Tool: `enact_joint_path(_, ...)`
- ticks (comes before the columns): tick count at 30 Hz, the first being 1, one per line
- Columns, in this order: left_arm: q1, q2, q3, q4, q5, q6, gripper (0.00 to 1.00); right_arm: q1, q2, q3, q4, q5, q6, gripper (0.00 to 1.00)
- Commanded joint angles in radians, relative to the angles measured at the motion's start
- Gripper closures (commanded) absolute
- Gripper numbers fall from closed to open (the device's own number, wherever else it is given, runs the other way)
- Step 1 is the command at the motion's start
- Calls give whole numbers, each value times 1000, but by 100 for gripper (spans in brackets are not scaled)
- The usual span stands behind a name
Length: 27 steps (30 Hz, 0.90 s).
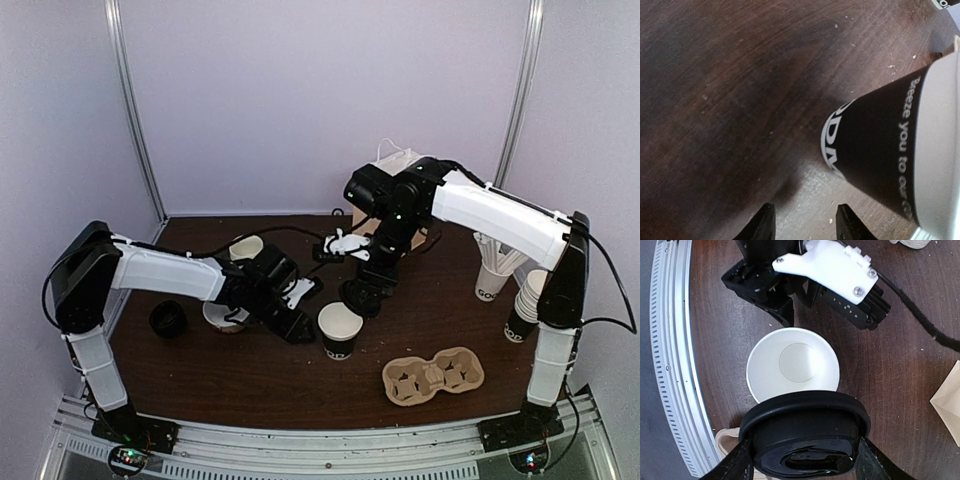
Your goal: Pack the takeout coffee
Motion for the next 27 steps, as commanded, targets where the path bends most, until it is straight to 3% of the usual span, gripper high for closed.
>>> enact_joint_path(1, -1, -134, -28, -88, -109, -8, 55, 39, 48, 80, -53, 120, -31, 33)
enact_joint_path(18, 15, -471, -310, 73, -464, -217, 54, 106, 187, 213, -117, 171, -36, 30)
enact_joint_path(27, 25, -553, -377, 81, -506, -238, 53, 134, 259, 284, -160, 179, -36, 30)
